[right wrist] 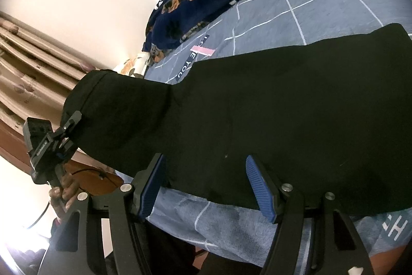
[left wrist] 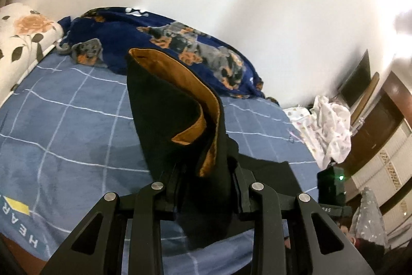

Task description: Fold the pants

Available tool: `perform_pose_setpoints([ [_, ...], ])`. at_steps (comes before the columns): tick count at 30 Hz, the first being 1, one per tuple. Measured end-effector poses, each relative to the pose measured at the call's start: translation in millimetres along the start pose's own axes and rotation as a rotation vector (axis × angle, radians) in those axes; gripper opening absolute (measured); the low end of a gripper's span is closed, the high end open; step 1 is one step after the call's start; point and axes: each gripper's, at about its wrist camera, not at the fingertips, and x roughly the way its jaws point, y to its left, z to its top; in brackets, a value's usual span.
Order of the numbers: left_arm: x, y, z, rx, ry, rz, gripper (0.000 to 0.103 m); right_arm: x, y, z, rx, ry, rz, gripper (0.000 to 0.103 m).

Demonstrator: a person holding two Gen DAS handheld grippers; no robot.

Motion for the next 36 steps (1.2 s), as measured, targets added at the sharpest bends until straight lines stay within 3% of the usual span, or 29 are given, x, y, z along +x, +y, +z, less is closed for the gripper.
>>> perform_pose_setpoints([
  [17,28,-62,3,0.055,0.023,-0.122,0.029,-13,-14,6,0.103,-0.048,0.094,0.066],
  [28,38,-86,-1,0.088,0.05,-0.154,0.029,-23,-28,8,0.223,-0.09,0.197,0.068],
  [36,44,-106,-8,0.131,0.073,-0.177,0.029,-30,-34,10,0.258,-0.115,0.22,0.069],
])
